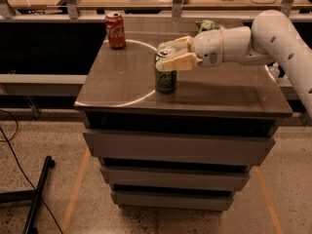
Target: Knock green can over
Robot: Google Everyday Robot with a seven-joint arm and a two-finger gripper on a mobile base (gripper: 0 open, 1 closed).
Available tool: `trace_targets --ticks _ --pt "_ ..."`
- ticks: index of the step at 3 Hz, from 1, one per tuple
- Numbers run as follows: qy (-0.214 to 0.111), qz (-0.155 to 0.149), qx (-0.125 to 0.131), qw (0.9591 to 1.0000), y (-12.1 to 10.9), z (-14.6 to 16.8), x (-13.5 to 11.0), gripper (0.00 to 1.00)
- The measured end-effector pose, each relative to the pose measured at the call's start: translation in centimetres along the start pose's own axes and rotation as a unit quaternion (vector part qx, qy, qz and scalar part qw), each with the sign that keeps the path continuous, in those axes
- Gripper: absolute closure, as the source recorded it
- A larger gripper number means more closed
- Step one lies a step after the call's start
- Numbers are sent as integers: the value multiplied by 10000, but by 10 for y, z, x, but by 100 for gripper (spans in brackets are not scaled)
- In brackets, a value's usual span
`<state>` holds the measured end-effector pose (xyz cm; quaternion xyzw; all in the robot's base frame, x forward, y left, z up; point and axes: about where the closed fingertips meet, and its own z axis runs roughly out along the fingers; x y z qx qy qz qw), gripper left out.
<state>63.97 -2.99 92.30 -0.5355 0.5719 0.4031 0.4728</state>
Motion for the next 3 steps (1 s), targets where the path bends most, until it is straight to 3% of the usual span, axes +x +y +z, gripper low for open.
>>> trace_targets --ticks 1,2,3 --pt "-27 42 -57 10000 1 3 -2 80" --pt "16 27 -17 10000 -3 -4 -4 100" --pt "533 -171 211 9982 -10 -21 -14 100"
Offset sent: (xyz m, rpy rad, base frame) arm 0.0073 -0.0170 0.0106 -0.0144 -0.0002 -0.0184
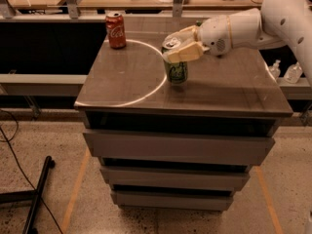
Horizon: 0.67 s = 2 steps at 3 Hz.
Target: Knock green can over
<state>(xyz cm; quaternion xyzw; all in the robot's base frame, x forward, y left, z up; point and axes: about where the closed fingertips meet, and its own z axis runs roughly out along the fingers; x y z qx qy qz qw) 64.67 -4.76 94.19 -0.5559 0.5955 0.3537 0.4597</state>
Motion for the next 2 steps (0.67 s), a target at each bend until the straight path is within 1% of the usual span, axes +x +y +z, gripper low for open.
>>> trace_targets --ticks 1,2 --pt "907 -213 382 9949 -10 -19 6 100" --pt "2251 -509 889 9689 -18 -32 22 100"
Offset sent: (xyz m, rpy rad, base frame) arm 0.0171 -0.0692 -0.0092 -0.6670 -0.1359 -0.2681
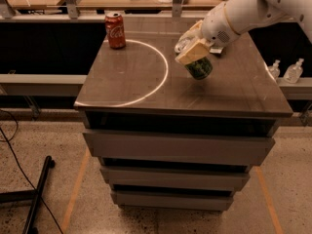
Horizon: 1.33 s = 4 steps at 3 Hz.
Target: Knock green can over
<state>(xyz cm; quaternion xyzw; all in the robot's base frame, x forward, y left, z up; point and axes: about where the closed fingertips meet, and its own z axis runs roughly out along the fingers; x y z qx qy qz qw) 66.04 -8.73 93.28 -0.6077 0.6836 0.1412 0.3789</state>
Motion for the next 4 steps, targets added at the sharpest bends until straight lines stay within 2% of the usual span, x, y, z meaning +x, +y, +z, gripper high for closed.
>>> trace_targets --ticks 1,2,4 --pt "938 -333 145 9949 5 12 11 100" --pt "1227 -453 197 9912 3 14 22 85" --pt "1178 -439 147 9920 5 18 20 38"
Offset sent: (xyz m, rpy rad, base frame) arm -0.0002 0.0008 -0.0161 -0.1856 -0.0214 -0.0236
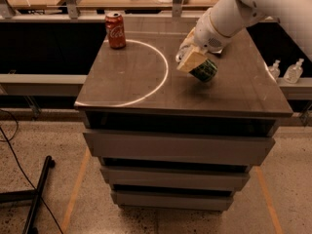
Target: Knock green can over
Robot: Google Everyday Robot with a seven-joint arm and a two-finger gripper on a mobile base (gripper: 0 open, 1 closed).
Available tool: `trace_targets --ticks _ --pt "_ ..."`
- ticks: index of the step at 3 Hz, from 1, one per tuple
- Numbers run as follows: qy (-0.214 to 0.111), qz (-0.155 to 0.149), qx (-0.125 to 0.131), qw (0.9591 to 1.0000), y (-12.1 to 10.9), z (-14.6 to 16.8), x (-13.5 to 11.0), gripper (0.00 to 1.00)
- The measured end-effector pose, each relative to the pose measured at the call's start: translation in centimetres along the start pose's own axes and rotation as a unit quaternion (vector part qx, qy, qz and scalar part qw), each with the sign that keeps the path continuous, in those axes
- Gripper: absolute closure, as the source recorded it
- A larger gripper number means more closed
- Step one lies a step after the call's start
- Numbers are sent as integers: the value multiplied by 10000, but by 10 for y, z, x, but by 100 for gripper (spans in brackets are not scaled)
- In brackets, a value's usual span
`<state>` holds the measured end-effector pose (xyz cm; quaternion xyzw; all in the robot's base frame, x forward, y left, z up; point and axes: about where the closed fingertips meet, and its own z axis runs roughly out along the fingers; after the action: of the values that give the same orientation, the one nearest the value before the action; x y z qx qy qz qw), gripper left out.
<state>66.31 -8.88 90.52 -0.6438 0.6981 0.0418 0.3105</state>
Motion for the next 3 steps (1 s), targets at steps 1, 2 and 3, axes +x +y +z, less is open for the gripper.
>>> trace_targets --ticks 1,2,3 --pt "-1 -5 -19 10000 1 2 -1 15" --pt "-2 -10 -37 10000 2 4 -1 0" --pt "-2 -11 -39 10000 2 4 -1 0"
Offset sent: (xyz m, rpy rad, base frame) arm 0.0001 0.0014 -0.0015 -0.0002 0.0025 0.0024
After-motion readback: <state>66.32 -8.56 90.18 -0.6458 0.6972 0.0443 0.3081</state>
